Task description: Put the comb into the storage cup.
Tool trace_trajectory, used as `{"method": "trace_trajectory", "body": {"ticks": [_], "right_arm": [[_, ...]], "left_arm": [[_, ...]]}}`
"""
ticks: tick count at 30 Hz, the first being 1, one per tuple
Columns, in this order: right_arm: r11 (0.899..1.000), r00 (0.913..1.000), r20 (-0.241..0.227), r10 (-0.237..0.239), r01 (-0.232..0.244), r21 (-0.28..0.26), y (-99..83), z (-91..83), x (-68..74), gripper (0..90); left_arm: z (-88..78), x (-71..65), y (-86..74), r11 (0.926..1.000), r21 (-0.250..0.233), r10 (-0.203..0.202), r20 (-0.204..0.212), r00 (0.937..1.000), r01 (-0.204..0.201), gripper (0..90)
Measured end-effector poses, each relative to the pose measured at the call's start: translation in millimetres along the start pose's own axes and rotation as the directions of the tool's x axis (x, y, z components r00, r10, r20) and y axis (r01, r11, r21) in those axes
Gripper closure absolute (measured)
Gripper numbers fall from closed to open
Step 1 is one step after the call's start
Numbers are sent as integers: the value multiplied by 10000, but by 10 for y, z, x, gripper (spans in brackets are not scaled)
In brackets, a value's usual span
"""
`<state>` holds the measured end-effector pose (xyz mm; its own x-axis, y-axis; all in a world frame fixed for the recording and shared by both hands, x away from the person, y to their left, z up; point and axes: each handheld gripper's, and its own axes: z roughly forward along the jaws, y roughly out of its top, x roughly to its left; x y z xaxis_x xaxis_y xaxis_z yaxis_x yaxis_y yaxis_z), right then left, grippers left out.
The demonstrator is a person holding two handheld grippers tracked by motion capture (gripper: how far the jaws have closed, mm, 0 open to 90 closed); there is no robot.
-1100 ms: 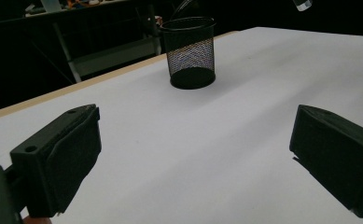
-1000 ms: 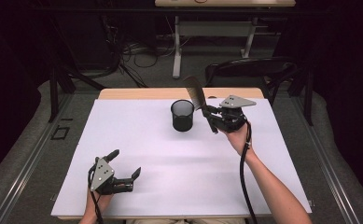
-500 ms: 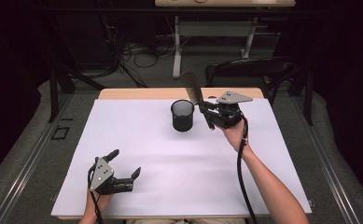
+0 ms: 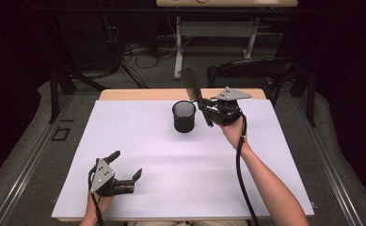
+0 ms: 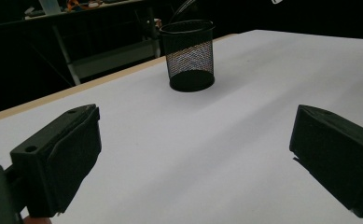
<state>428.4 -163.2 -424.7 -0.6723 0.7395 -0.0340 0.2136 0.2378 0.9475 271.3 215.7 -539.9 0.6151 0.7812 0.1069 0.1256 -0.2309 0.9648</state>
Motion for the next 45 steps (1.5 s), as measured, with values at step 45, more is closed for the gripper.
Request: {"method": "trace_trajectory", "body": {"ticks": [45], "right_arm": [[9979, 9991, -155, 383, -391, -517, 235, 222, -34, 727]], "left_arm": [[17, 3, -4, 10000, 44, 8, 16, 10000, -8, 22]]}}
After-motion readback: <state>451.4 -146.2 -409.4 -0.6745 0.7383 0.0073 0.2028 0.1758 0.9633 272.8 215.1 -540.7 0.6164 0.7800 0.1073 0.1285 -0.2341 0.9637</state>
